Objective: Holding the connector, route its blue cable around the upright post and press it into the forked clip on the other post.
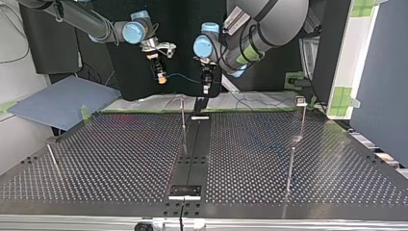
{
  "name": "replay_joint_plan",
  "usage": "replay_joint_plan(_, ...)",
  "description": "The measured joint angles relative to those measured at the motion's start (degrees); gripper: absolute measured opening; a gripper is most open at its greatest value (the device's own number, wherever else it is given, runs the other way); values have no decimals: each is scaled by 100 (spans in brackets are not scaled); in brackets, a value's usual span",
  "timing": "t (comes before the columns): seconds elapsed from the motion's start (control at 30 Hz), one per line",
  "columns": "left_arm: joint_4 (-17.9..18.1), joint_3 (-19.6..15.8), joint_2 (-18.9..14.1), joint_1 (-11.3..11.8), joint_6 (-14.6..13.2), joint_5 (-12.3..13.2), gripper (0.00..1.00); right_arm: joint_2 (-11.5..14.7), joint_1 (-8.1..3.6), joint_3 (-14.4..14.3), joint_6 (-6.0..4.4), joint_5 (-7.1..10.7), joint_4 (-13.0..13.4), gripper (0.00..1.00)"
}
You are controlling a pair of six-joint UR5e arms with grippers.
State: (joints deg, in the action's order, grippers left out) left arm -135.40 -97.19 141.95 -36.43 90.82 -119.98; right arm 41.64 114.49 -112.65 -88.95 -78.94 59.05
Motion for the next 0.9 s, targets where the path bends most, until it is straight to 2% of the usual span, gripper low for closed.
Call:
replay_joint_plan(0.2,60,0,-1,-22,-89,-27,96,0,7,0,7,0,-13,2)
replay_joint_plan(0.27,77,0,0,-25,-95,-28,88,-1,7,0,8,0,-15,2)
replay_joint_plan(0.3,92,0,-1,-28,-97,-29,88,-2,8,0,8,0,-15,2)
replay_joint_plan(0.37,112,0,-1,-31,-100,-30,78,-2,9,-1,8,1,-15,2)
replay_joint_plan(0.4,128,1,-3,-35,-104,-37,78,-2,10,0,8,0,-15,2)
replay_joint_plan(0.47,145,1,-3,-39,-111,-69,54,-3,12,0,8,0,-15,2)
replay_joint_plan(0.5,152,1,-1,-43,-113,-100,54,-4,13,0,8,0,-15,2)
replay_joint_plan(0.57,160,1,0,-50,-115,-131,31,-5,17,0,10,0,-15,2)
replay_joint_plan(0.6,172,1,0,-53,-116,-140,31,-6,19,-1,10,0,-15,2)
replay_joint_plan(0.63,185,1,-1,-55,-116,-142,20,-6,21,-1,10,0,-15,2)
replay_joint_plan(0.67,199,1,0,-56,-114,-143,14,-7,22,-1,12,0,-15,2)
replay_joint_plan(0.7,214,1,0,-57,-110,-143,14,-7,23,-1,13,0,-15,2)
replay_joint_plan(0.77,229,1,-1,-58,-105,-147,4,-8,24,0,14,0,-15,2)
replay_joint_plan(0.9,245,1,0,-60,-58,-145,2,-11,25,-1,14,1,-11,2)
